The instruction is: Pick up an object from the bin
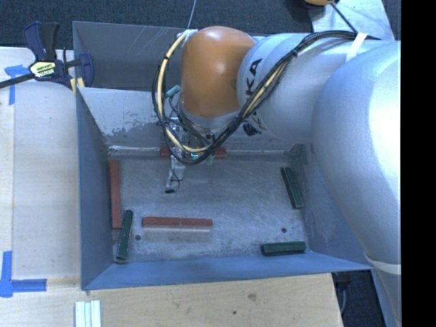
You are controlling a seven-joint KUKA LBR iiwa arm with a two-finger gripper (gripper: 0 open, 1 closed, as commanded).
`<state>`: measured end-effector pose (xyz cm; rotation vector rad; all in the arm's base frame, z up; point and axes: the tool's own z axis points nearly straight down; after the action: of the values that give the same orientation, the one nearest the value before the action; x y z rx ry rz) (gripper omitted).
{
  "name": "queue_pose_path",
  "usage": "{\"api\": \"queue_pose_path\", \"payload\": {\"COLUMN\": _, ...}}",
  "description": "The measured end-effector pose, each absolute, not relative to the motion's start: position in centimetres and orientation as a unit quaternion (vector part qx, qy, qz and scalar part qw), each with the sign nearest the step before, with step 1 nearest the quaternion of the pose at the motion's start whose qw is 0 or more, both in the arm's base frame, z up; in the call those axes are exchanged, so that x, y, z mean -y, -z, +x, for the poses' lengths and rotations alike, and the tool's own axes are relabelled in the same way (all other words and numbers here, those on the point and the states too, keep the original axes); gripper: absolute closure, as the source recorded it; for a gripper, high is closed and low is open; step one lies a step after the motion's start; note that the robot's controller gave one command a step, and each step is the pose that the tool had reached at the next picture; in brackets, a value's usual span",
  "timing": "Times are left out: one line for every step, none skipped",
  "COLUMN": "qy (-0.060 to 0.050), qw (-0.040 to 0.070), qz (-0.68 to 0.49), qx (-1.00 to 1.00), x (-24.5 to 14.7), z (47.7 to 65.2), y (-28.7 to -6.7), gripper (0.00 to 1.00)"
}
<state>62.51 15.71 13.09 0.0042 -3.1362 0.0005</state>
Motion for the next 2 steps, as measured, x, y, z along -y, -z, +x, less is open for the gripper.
{"api": "queue_pose_path", "payload": {"qy": 0.001, "qw": -0.001, "qz": 0.000, "qx": 1.000, "x": -15.67, "z": 62.74, "y": -13.57, "gripper": 0.00}}
{"api": "queue_pose_path", "payload": {"qy": 0.002, "qw": -0.005, "qz": 0.006, "qx": 1.000, "x": -15.11, "z": 61.95, "y": -13.42, "gripper": 0.00}}
